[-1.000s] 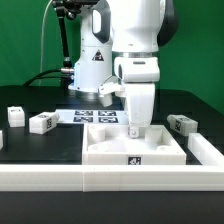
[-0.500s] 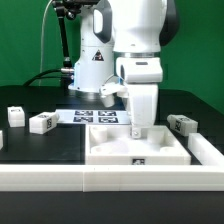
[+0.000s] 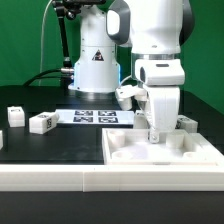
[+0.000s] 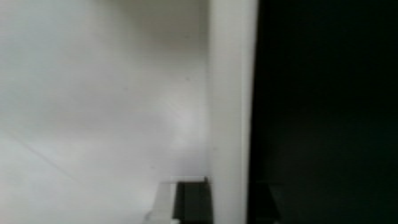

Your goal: Assemble one leg

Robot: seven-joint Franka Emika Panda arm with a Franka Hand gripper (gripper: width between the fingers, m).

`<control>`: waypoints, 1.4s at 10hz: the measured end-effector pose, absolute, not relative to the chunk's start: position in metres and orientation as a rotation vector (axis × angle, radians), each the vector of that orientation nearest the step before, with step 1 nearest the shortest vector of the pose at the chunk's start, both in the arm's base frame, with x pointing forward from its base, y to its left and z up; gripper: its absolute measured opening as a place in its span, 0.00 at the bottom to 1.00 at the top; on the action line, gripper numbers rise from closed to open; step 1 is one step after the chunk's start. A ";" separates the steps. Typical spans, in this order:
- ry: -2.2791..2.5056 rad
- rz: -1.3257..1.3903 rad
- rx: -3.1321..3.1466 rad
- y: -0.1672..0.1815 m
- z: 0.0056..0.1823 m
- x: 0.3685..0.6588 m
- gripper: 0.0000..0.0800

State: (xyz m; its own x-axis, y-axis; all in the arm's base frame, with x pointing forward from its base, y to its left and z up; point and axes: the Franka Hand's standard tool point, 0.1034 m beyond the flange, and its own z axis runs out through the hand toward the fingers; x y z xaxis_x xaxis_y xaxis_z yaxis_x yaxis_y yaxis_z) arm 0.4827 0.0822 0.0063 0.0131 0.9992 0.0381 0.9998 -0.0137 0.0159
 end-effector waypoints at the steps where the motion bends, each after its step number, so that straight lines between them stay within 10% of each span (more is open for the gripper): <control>1: -2.194 -0.059 -2.226 0.082 0.006 0.482 0.17; 3: -2.194 -0.058 -2.226 0.081 0.006 0.482 0.34; 5: -2.193 -0.058 -2.227 0.081 0.006 0.482 0.72; 14: -2.094 -0.046 -2.322 0.101 0.018 0.480 0.81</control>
Offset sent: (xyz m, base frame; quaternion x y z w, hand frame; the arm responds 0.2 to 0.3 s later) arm 0.0000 0.0000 0.0000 0.0000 0.0000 0.0000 1.0000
